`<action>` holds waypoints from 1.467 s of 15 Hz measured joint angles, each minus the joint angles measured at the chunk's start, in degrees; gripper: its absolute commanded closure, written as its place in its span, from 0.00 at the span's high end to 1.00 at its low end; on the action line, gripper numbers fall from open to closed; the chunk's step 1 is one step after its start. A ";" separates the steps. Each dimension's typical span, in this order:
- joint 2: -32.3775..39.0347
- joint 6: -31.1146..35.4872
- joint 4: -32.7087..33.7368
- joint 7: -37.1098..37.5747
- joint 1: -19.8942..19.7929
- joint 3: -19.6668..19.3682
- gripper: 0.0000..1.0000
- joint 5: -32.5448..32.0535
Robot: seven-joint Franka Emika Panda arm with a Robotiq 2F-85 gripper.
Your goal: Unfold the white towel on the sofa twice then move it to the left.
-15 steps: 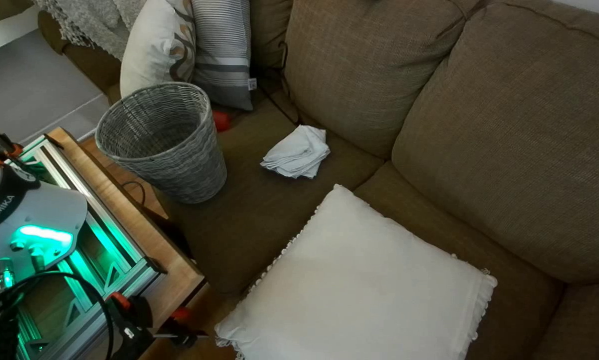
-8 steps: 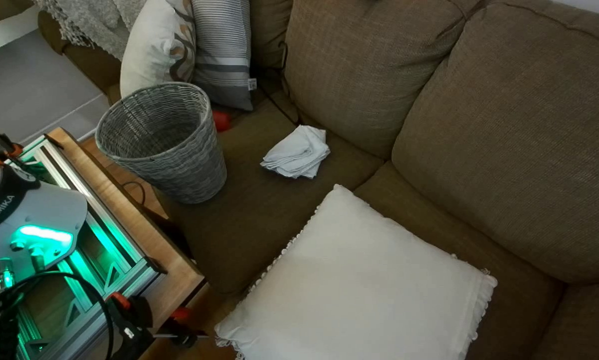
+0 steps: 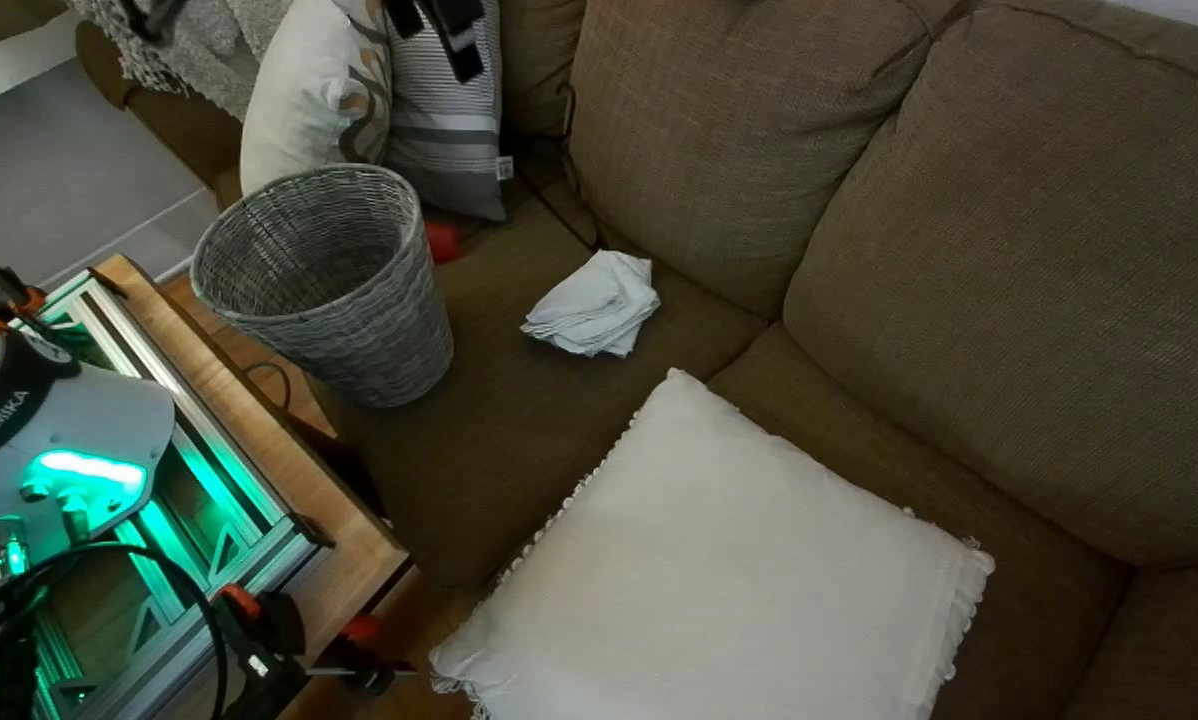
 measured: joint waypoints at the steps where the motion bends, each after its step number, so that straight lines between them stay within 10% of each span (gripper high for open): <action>1: 1.43 2.42 -1.23 0.62 -0.95 -0.29 1.00 -1.26; 14: 10.80 5.43 -1.32 0.68 -2.95 -1.68 1.00 -2.86; 22: 25.93 9.46 2.80 -26.25 -2.99 1.36 1.00 18.06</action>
